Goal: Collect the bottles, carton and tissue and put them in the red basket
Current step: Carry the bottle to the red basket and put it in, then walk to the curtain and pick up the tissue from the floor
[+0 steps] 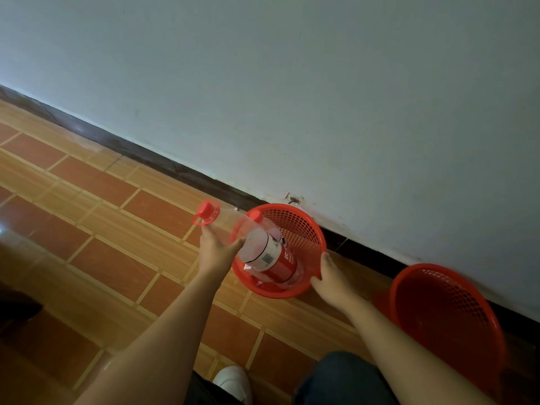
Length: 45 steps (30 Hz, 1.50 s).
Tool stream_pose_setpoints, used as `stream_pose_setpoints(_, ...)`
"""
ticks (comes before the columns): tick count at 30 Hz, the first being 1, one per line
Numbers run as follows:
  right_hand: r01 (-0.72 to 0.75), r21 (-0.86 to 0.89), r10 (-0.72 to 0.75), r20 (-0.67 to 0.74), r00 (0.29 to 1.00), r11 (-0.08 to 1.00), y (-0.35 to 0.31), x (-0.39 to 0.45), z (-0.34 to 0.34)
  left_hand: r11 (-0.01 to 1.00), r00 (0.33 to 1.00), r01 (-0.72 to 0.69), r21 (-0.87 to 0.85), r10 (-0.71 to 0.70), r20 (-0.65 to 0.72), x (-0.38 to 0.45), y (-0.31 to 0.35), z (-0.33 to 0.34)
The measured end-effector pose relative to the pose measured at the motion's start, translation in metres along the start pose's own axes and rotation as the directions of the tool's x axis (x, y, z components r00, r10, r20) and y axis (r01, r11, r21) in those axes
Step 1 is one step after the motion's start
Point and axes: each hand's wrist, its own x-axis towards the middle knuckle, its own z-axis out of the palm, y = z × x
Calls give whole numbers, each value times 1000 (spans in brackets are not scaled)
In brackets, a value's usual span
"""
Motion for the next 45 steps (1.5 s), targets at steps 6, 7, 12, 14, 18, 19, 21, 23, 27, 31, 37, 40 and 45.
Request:
stream_pose_setpoints(6,-15,-39,15,12,1000,999,-5,6,-3,989,995,99,-105,-98,20,-3,-2,-3)
stream_pose_setpoints(7,-15,-45,16,14,1000,999,-6,5,-4,987,993,116,-112,-115,22,-5,-2,-4)
stream_pose_setpoints(12,31,-169,-43,-72,996,985,-22,-9,-25,976,976,216,37,-218,27,-17,8,-27)
stream_pose_setpoints(14,89,-245,-121,-121,985,965,-34,-17,-43,948,977,202,244,-212,16,-27,18,-44)
stream_pose_setpoints(18,204,-367,-275,-154,949,908,-69,-49,-93,785,996,21,620,-72,57,-49,65,-83)
stream_pose_setpoints(19,230,-405,-313,-153,937,885,-79,-60,-109,735,997,-24,678,-36,74,-56,83,-95)
stream_pose_setpoints(21,280,-485,-386,-132,913,828,-102,-85,-143,632,994,-104,768,42,100,-75,121,-119)
stream_pose_setpoints(23,345,-548,-478,-117,870,762,-128,-110,-177,529,986,-160,833,121,113,-96,160,-146)
stream_pose_setpoints(27,430,-598,-586,-83,806,676,-190,-178,-246,374,962,-223,900,235,140,-153,242,-205)
stream_pose_setpoints(31,507,-596,-658,-47,752,622,-247,-261,-306,285,942,-230,931,304,140,-229,317,-256)
stream_pose_setpoints(37,623,-579,-762,7,648,525,-312,-363,-368,294,921,-171,941,387,47,-338,396,-324)
stream_pose_setpoints(40,658,-572,-785,38,618,489,-333,-397,-379,309,926,-102,946,378,-24,-382,412,-354)
stream_pose_setpoints(45,729,-565,-856,76,512,386,-364,-429,-369,379,914,14,925,370,-165,-434,406,-392)
